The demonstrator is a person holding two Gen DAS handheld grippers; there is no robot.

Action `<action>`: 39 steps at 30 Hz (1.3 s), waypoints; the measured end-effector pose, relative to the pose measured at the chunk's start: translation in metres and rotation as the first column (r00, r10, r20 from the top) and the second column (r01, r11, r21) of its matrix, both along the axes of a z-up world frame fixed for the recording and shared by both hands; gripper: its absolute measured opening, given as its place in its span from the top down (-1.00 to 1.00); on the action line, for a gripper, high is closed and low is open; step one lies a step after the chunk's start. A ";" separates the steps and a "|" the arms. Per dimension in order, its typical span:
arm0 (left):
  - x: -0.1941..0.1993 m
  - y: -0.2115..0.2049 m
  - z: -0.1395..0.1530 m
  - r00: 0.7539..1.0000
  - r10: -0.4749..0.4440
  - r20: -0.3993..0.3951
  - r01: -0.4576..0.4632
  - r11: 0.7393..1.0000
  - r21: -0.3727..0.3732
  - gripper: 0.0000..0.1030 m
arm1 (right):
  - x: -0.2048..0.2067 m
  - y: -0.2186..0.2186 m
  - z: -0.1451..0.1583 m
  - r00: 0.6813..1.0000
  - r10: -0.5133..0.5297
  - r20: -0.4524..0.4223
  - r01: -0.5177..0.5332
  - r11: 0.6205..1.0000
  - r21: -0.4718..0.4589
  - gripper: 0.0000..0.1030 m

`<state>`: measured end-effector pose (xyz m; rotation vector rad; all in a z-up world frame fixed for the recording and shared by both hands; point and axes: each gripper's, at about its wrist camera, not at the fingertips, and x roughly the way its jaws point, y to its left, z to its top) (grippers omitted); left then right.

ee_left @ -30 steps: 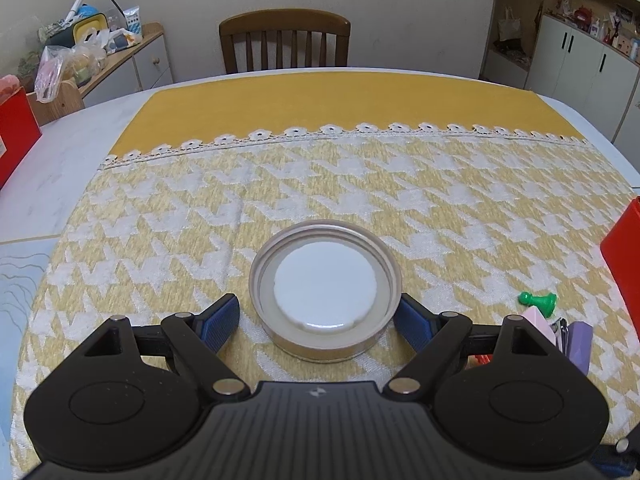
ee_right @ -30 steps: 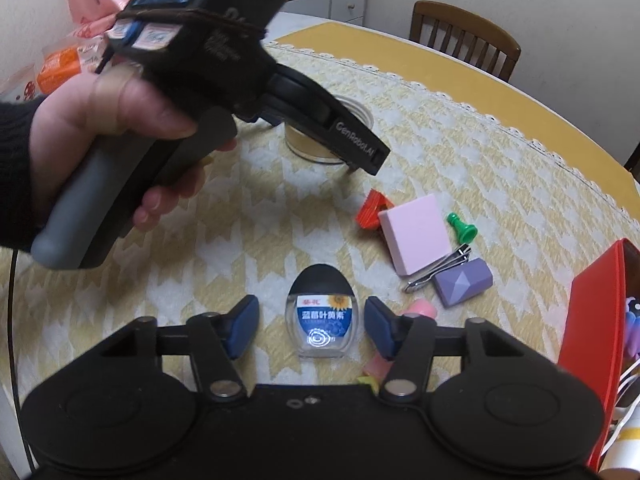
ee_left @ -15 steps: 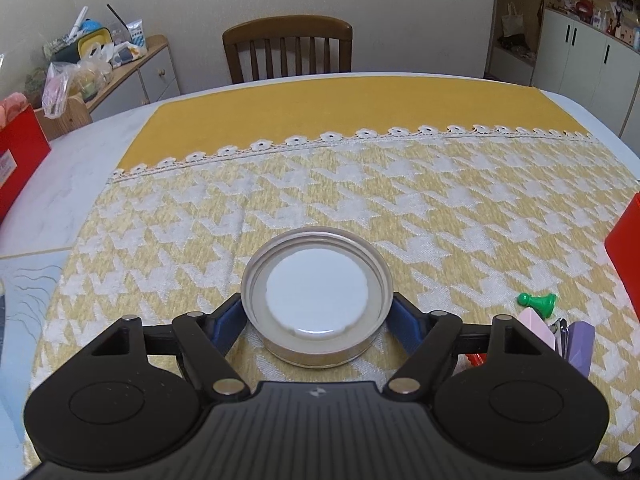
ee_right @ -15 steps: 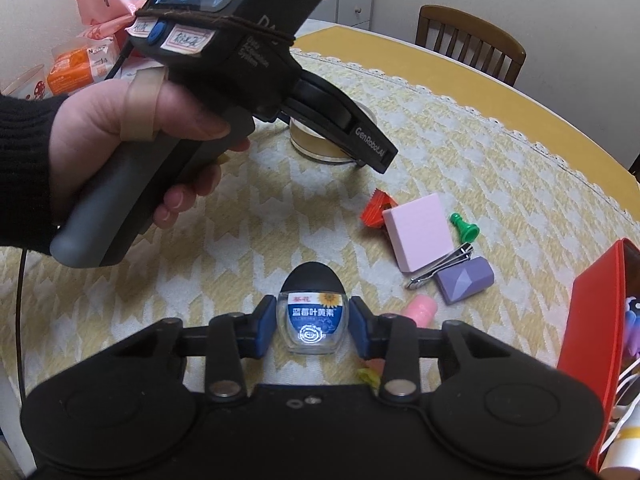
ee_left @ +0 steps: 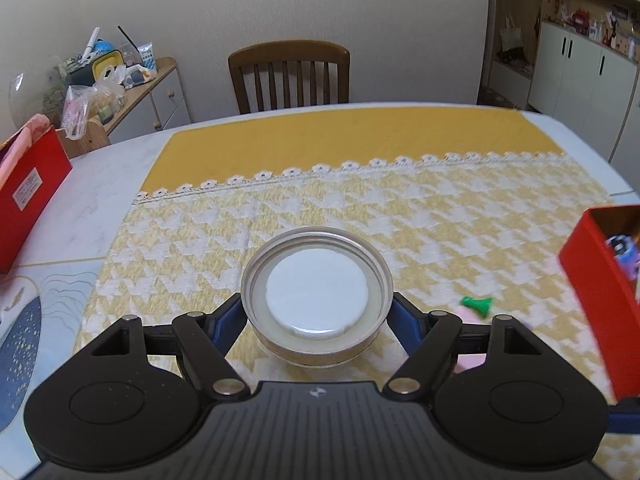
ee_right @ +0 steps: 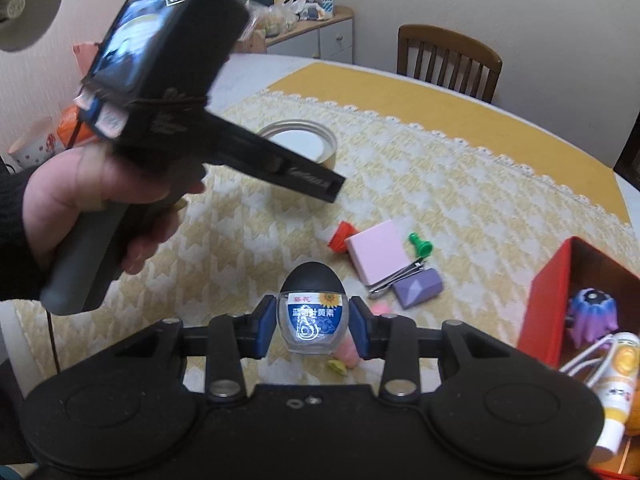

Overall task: Organize rigid objects
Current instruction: 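Carry the tin lid with the left tool while the right tool carries the case to the red tin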

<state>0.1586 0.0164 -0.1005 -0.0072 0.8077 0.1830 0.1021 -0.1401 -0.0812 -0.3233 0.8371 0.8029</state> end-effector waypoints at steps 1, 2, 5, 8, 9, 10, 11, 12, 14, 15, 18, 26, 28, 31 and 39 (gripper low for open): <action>-0.003 -0.002 0.004 1.000 -0.002 0.000 0.002 1.000 -0.007 -0.48 | -0.001 -0.005 0.003 1.000 0.002 0.005 -0.002 1.000 0.001 0.27; -0.005 -0.005 0.009 1.000 -0.004 0.001 0.004 1.000 -0.012 -0.48 | -0.001 -0.009 0.007 1.000 0.002 0.009 -0.002 1.000 0.002 0.27; -0.012 -0.017 0.020 1.000 -0.022 0.004 0.022 1.000 -0.016 -0.48 | -0.002 -0.025 0.019 1.000 -0.002 0.019 0.002 1.000 0.013 0.27; -0.018 -0.029 0.030 0.999 -0.042 0.003 0.042 0.999 -0.028 -0.48 | -0.003 -0.041 0.028 1.000 -0.018 0.026 0.017 0.999 0.029 0.27; -0.020 -0.033 0.033 0.999 -0.050 0.004 0.050 0.998 -0.035 -0.48 | -0.002 -0.046 0.031 0.999 -0.025 0.026 0.024 0.999 0.032 0.27; -0.022 -0.038 0.035 0.998 -0.059 0.006 0.059 0.997 -0.042 -0.48 | -0.002 -0.052 0.033 0.999 -0.032 0.026 0.031 0.999 0.035 0.27; -0.024 -0.044 0.037 0.998 -0.067 0.007 0.067 0.997 -0.047 -0.48 | -0.001 -0.058 0.036 0.999 -0.038 0.026 0.037 0.998 0.041 0.27; -0.025 -0.049 0.039 0.997 -0.076 0.008 0.076 0.996 -0.050 -0.48 | -0.001 -0.062 0.037 0.999 -0.043 0.026 0.042 0.998 0.045 0.27; -0.027 -0.061 0.042 0.995 -0.097 0.010 0.097 0.994 -0.056 -0.48 | 0.001 -0.074 0.040 0.998 -0.054 0.035 0.053 0.998 0.045 0.27; -0.028 -0.067 0.043 0.994 -0.109 0.009 0.109 0.992 -0.058 -0.48 | 0.002 -0.080 0.042 0.997 -0.061 0.037 0.059 0.997 0.047 0.27; -0.030 -0.087 0.046 0.990 -0.144 0.006 0.144 0.988 -0.064 -0.48 | 0.007 -0.101 0.045 0.995 -0.086 0.042 0.084 0.995 0.048 0.27; -0.028 -0.142 0.051 0.964 -0.267 0.007 0.267 0.961 -0.068 -0.48 | 0.028 -0.158 0.051 0.980 -0.192 0.052 0.189 0.981 0.048 0.27; -0.027 -0.156 0.052 0.955 -0.295 0.006 0.295 0.953 -0.066 -0.48 | 0.033 -0.170 0.051 0.975 -0.216 0.055 0.214 0.976 0.048 0.27; -0.024 -0.175 0.050 0.944 -0.331 -0.001 0.330 0.941 -0.070 -0.48 | 0.043 -0.185 0.051 0.966 -0.249 0.064 0.247 0.968 0.042 0.27; -0.012 -0.217 0.039 0.917 -0.396 -0.054 0.391 0.917 -0.081 -0.48 | 0.068 -0.219 0.042 0.949 -0.308 0.061 0.308 0.951 0.015 0.27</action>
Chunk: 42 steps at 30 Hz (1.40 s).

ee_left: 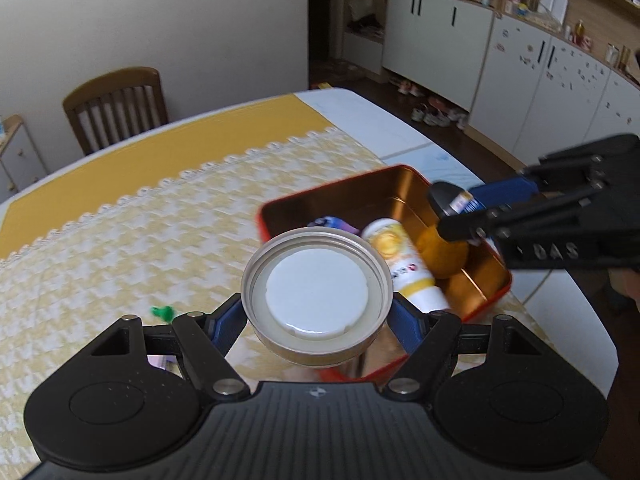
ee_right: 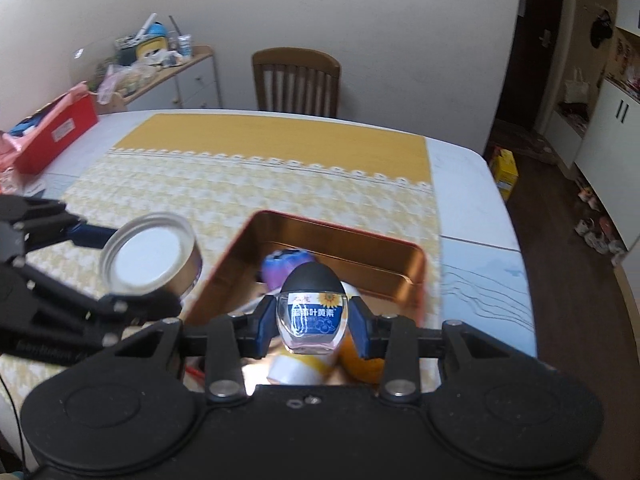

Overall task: Organize rigid objects
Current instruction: 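Carry the tin lid with the left tool while the right tool carries the case to the red tin, then lower the lid into the red tin and open the left tool while the right tool releases the case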

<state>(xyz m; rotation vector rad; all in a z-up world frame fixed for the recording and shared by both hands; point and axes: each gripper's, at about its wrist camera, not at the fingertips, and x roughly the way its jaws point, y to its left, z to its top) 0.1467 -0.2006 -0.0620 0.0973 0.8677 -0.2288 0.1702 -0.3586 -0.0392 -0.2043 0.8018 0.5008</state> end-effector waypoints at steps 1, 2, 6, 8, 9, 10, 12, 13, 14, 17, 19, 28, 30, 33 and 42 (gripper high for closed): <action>0.002 -0.005 -0.002 1.000 -0.008 -0.011 0.008 1.000 -0.001 -0.48 | 0.003 -0.003 -0.002 1.000 -0.005 -0.004 0.005 1.000 -0.002 0.27; 0.004 -0.009 -0.004 1.000 -0.020 -0.021 0.020 1.000 -0.002 -0.48 | 0.007 -0.006 -0.003 1.000 -0.011 -0.007 0.011 1.000 -0.004 0.27; 0.008 -0.026 -0.013 0.998 -0.045 -0.042 0.046 0.999 0.010 -0.48 | 0.024 -0.015 -0.011 0.999 -0.040 -0.026 0.040 0.999 -0.003 0.27; 0.013 -0.033 -0.018 0.997 -0.045 -0.058 0.045 0.999 0.013 -0.48 | 0.031 -0.014 -0.014 0.998 -0.049 -0.030 0.049 0.999 -0.008 0.27; 0.015 -0.036 -0.021 0.997 -0.046 -0.061 0.047 0.999 0.017 -0.48 | 0.034 -0.014 -0.016 0.998 -0.047 -0.030 0.047 0.999 -0.009 0.27; 0.017 -0.039 -0.023 0.997 -0.046 -0.059 0.048 0.999 0.026 -0.48 | 0.038 -0.012 -0.017 0.998 -0.045 -0.031 0.045 0.999 -0.010 0.27; 0.020 -0.042 -0.028 0.997 -0.047 -0.062 0.050 0.998 0.038 -0.48 | 0.045 -0.011 -0.021 0.998 -0.047 -0.038 0.047 0.999 -0.013 0.27; 0.021 -0.043 -0.030 0.997 -0.049 -0.065 0.052 0.998 0.035 -0.48 | 0.049 -0.009 -0.023 0.998 -0.048 -0.042 0.048 0.999 -0.016 0.27; 0.022 -0.044 -0.031 0.996 -0.050 -0.067 0.052 0.998 0.031 -0.48 | 0.052 -0.008 -0.025 0.998 -0.049 -0.045 0.049 0.999 -0.019 0.27; 0.026 -0.044 -0.034 0.996 -0.033 -0.080 0.035 0.999 0.023 -0.48 | 0.061 -0.004 -0.029 0.997 -0.053 -0.054 0.052 0.998 -0.021 0.27; 0.029 -0.043 -0.035 0.996 -0.021 -0.083 0.022 1.000 0.012 -0.48 | 0.066 -0.002 -0.032 0.997 -0.055 -0.060 0.054 0.998 -0.028 0.27; 0.038 -0.038 -0.041 0.995 -0.009 -0.100 0.006 1.000 -0.027 -0.48 | 0.076 0.006 -0.048 0.994 -0.060 -0.097 0.055 0.997 -0.053 0.27; 0.039 -0.038 -0.041 0.995 -0.012 -0.103 0.009 0.999 -0.034 -0.48 | 0.076 0.006 -0.049 0.993 -0.066 -0.100 0.062 0.997 -0.044 0.26; 0.040 -0.038 -0.041 0.993 -0.013 -0.116 0.007 0.999 -0.050 -0.48 | 0.077 0.005 -0.049 0.992 -0.070 -0.105 0.066 0.997 -0.039 0.26; 0.037 -0.037 -0.042 0.990 -0.018 -0.137 0.010 0.999 -0.054 -0.47 | 0.074 0.000 -0.049 0.988 -0.094 -0.119 0.092 0.996 -0.020 0.24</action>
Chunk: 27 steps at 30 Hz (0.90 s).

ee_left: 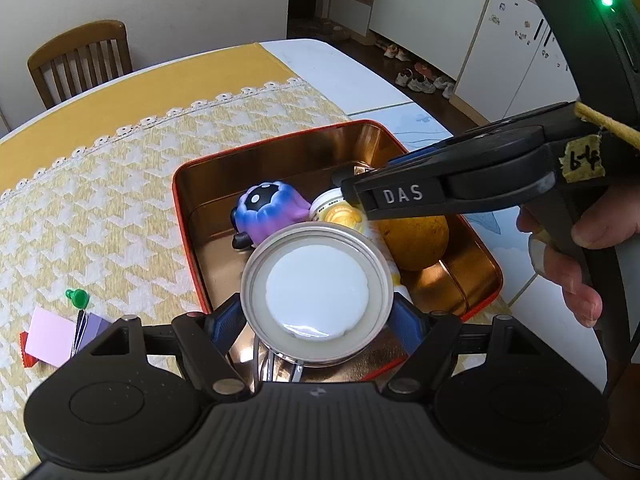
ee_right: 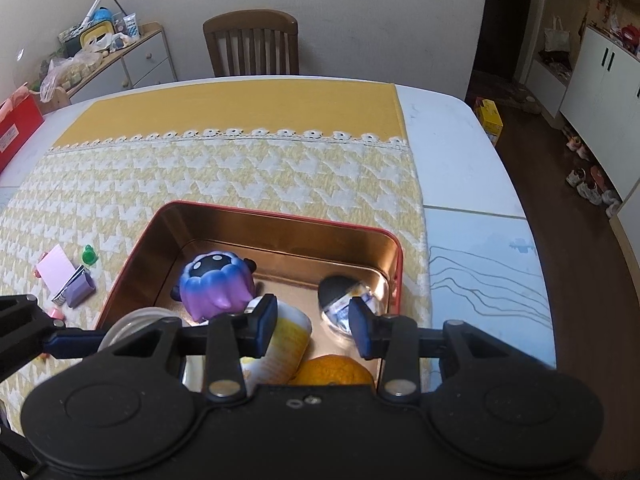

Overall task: Organize rigid objects
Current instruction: 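Lower the lid into the red tin and open the left tool while the right tool releases the case, then grasp the pink eraser block with the left tool while the right tool moves to the pink stick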

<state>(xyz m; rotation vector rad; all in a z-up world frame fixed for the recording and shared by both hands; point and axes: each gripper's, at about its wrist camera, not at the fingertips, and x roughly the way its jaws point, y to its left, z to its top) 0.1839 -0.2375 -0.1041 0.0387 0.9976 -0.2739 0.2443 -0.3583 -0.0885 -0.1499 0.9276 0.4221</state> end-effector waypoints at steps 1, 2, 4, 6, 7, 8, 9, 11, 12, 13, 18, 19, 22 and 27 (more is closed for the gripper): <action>-0.001 0.001 0.000 1.000 0.003 -0.002 -0.003 1.000 -0.001 -0.47 | -0.001 -0.001 0.000 1.000 -0.005 0.000 0.005 1.000 0.000 0.24; -0.001 0.002 0.000 1.000 0.005 -0.005 -0.005 1.000 -0.003 -0.47 | -0.002 -0.002 0.001 1.000 -0.009 -0.002 0.009 1.000 0.003 0.24; -0.002 0.003 0.001 1.000 0.006 -0.003 -0.006 1.000 -0.007 -0.48 | -0.005 -0.003 0.002 1.000 -0.013 0.000 0.013 1.000 0.009 0.23; -0.005 0.006 0.003 1.000 0.010 0.011 -0.009 1.000 -0.014 -0.48 | -0.009 -0.005 0.005 1.000 -0.012 0.014 0.012 1.000 0.015 0.20; -0.007 0.006 0.005 1.000 0.009 0.022 -0.009 1.000 -0.018 -0.48 | -0.012 -0.005 0.007 1.000 -0.010 0.023 0.010 1.000 0.021 0.11; -0.008 0.007 0.008 0.999 0.009 0.032 -0.008 1.000 -0.021 -0.48 | -0.015 -0.006 0.009 0.999 -0.010 0.031 0.009 1.000 0.027 0.00; -0.009 0.008 0.011 0.999 0.009 0.041 -0.008 1.000 -0.027 -0.48 | -0.017 -0.006 0.011 0.999 -0.008 0.036 0.007 0.999 0.032 -0.02; -0.012 0.010 0.016 0.998 0.009 0.062 -0.007 0.999 -0.043 -0.54 | -0.021 -0.007 0.015 0.999 -0.003 0.046 0.001 0.999 0.039 -0.04; -0.014 0.011 0.019 0.997 0.012 0.073 -0.008 0.999 -0.048 -0.55 | -0.024 -0.007 0.018 0.999 -0.001 0.052 -0.001 0.999 0.041 -0.07; -0.016 0.013 0.022 0.996 0.015 0.083 -0.010 0.999 -0.051 -0.55 | -0.027 -0.007 0.020 0.998 0.000 0.061 -0.002 0.999 0.044 -0.13; -0.024 0.022 0.035 0.993 0.030 0.114 -0.021 0.997 -0.078 -0.56 | -0.039 -0.010 0.033 0.996 -0.004 0.089 -0.003 0.997 0.071 -0.23; -0.025 0.025 0.037 0.993 0.033 0.117 -0.023 0.996 -0.084 -0.57 | -0.042 -0.010 0.036 0.996 -0.003 0.092 -0.004 0.997 0.075 -0.23; -0.030 0.033 0.041 0.990 0.046 0.132 -0.034 0.995 -0.096 -0.60 | -0.050 -0.011 0.042 0.994 -0.001 0.106 -0.009 0.996 0.089 -0.33; -0.037 0.048 0.045 0.984 0.084 0.157 -0.070 0.993 -0.096 -0.60 | -0.064 -0.011 0.052 0.993 -0.025 0.115 0.009 0.990 0.140 -0.50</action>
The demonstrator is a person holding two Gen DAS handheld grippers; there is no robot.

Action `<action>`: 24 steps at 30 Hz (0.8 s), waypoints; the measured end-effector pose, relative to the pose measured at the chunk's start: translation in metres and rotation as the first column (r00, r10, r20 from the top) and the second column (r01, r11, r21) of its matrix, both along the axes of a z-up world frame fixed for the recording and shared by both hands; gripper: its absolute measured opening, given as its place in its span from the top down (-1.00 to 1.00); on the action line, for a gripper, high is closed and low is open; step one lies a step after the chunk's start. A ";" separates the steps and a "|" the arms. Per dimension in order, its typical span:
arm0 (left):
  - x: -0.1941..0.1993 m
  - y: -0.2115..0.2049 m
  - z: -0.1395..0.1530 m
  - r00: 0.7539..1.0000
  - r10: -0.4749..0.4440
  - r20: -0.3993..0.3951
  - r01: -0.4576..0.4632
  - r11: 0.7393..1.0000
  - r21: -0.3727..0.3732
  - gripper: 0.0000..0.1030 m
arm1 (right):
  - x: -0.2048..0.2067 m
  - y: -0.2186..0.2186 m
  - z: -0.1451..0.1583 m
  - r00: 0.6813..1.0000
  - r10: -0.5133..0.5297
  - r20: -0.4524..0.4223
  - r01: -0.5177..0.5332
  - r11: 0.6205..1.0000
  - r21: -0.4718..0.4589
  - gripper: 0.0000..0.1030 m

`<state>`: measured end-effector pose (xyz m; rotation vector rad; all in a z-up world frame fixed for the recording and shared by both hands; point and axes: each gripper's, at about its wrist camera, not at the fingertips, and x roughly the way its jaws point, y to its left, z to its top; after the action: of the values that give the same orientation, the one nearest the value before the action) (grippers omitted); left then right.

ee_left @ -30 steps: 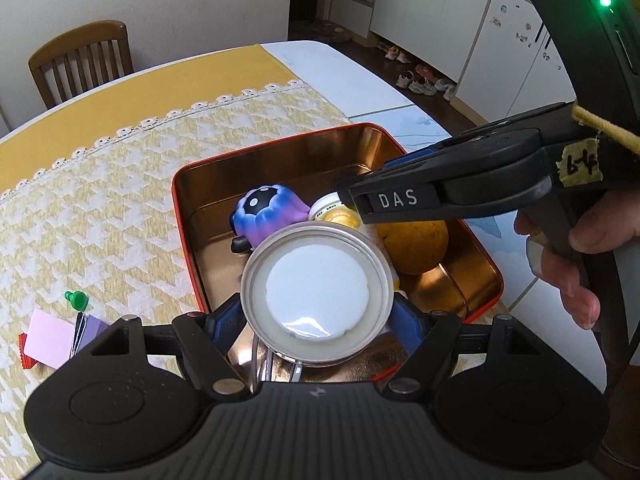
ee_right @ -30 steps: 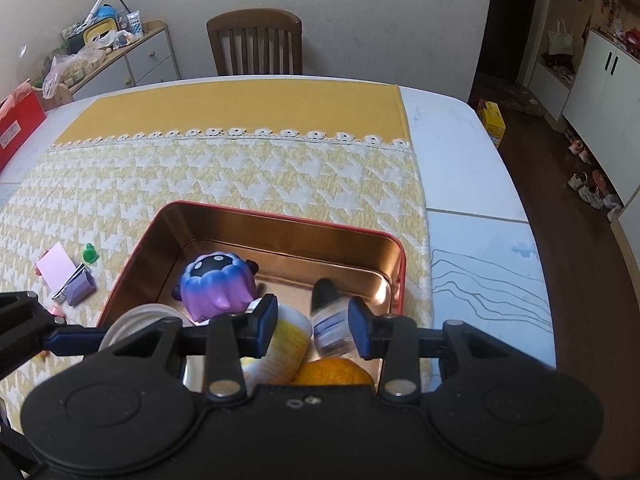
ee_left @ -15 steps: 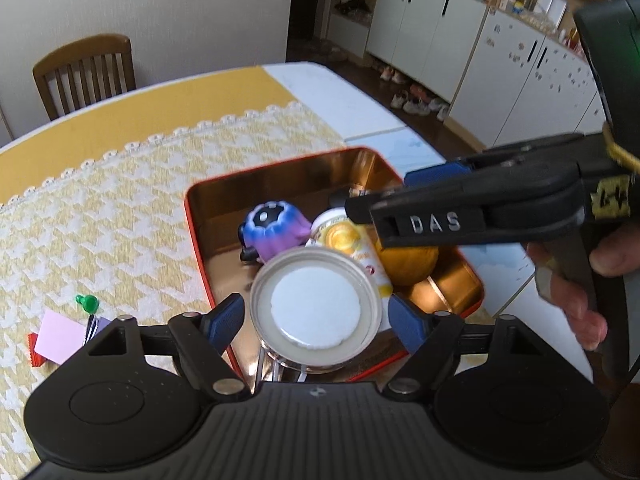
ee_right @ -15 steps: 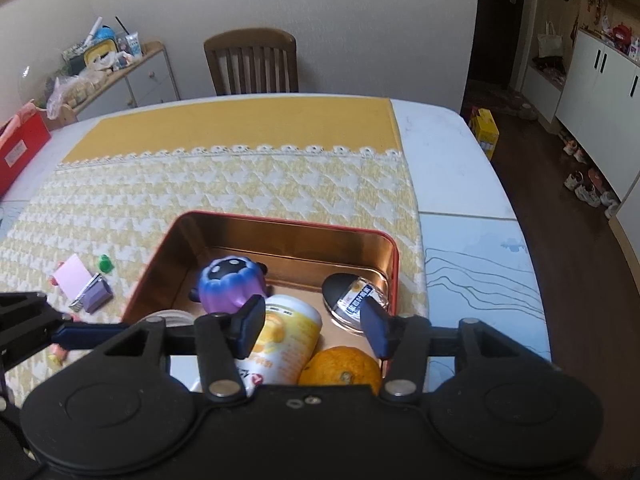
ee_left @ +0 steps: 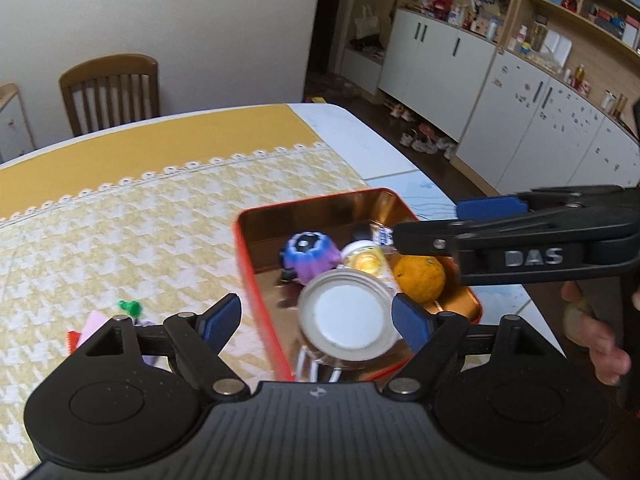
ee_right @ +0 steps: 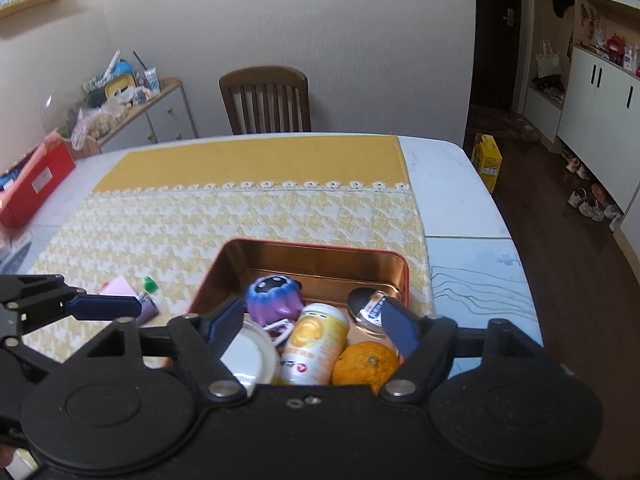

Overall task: Organize rigid objects
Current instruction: 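Grasp the pink eraser block with the left tool while the right tool moves to the pink stick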

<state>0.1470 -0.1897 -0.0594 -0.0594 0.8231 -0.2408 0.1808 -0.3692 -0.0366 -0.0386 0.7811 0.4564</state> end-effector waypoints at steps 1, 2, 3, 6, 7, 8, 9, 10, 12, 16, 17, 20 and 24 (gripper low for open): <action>-0.001 0.004 0.001 1.000 0.007 0.005 -0.007 1.000 -0.004 -0.60 | -0.002 0.001 0.002 1.000 -0.002 0.000 0.002 1.000 0.014 -0.53; -0.003 0.008 0.002 1.000 0.015 0.009 -0.015 1.000 -0.009 -0.60 | -0.005 0.003 0.003 1.000 -0.002 0.002 0.002 1.000 0.022 -0.56; -0.004 0.013 0.003 1.000 0.024 0.016 -0.024 1.000 -0.015 -0.60 | -0.007 0.005 0.004 1.000 -0.001 0.004 0.001 1.000 0.024 -0.59; -0.010 0.027 0.006 0.998 0.054 0.040 -0.054 0.999 -0.005 -0.63 | -0.015 0.012 0.007 1.000 0.007 0.014 -0.007 1.000 0.029 -0.74; -0.011 0.032 0.006 0.997 0.064 0.047 -0.064 0.998 0.002 -0.64 | -0.017 0.015 0.008 1.000 0.007 0.021 -0.008 1.000 0.029 -0.80; -0.012 0.038 0.005 0.996 0.076 0.051 -0.076 0.997 0.010 -0.64 | -0.020 0.018 0.009 1.000 0.006 0.028 -0.007 1.000 0.027 -0.86; -0.013 0.044 0.004 0.995 0.089 0.052 -0.090 0.996 0.016 -0.64 | -0.023 0.021 0.011 0.999 0.008 0.035 -0.009 1.000 0.028 -0.88; -0.014 0.051 0.003 0.993 0.106 0.051 -0.106 0.994 0.017 -0.64 | -0.026 0.023 0.012 0.999 0.013 0.042 -0.015 0.999 0.031 -0.92; -0.015 0.066 0.000 0.989 0.137 0.048 -0.138 0.990 0.021 -0.64 | -0.032 0.030 0.015 0.998 0.032 0.055 -0.034 0.999 0.036 -0.98; -0.015 0.097 -0.006 0.977 0.210 0.033 -0.211 0.977 0.025 -0.64 | -0.044 0.051 0.015 0.993 0.094 0.069 -0.095 0.995 0.020 -0.99; -0.015 0.106 -0.007 0.972 0.231 0.029 -0.232 0.972 0.023 -0.64 | -0.047 0.057 0.015 0.992 0.109 0.071 -0.110 0.994 0.014 -0.99; -0.015 0.128 -0.010 0.957 0.289 0.027 -0.289 0.957 0.014 -0.64 | -0.056 0.074 0.011 0.986 0.154 0.064 -0.155 0.988 0.006 -0.99; -0.015 0.148 -0.013 0.945 0.325 0.040 -0.326 0.945 0.027 -0.64 | -0.067 0.100 0.002 0.976 0.212 0.043 -0.212 0.977 -0.008 -0.99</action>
<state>0.1318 -0.0417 -0.0720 -0.1579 0.7692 0.0847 0.1137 -0.2694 -0.0346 -0.1359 0.7380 0.6547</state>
